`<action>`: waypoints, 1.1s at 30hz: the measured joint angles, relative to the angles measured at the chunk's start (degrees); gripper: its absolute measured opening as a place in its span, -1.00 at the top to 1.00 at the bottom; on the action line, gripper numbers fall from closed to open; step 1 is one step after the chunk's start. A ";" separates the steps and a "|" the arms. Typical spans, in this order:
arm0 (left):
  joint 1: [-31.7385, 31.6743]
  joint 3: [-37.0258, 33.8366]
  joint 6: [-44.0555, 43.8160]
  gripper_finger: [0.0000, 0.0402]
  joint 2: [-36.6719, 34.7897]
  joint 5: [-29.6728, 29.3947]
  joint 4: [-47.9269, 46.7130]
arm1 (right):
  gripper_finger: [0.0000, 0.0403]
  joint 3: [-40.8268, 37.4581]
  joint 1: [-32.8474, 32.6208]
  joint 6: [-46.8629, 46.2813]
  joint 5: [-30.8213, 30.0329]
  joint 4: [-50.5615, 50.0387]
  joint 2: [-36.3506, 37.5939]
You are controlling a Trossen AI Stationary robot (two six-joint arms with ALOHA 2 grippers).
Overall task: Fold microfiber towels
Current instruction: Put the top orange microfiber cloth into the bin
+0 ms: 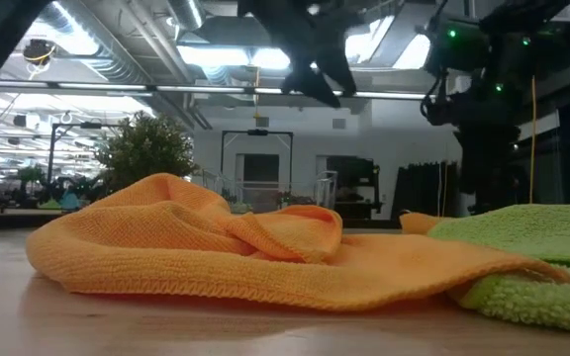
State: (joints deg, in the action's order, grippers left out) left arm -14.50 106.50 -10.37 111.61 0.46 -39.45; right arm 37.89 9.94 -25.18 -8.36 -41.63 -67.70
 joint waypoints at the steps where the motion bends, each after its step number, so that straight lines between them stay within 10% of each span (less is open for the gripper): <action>1: -0.11 0.00 0.00 -0.12 -0.84 -0.79 -1.45 | -0.15 -0.68 -0.57 -0.07 -0.42 0.29 -0.02; 33: -0.13 -0.04 -0.01 -0.12 -3.32 -8.96 -7.29 | -0.15 -18.43 -6.96 11.66 -9.29 26.60 -0.68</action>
State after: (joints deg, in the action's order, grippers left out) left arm -14.63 106.45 -10.38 108.29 -8.49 -46.74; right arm 19.46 2.98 -13.52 -17.65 -15.03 -68.38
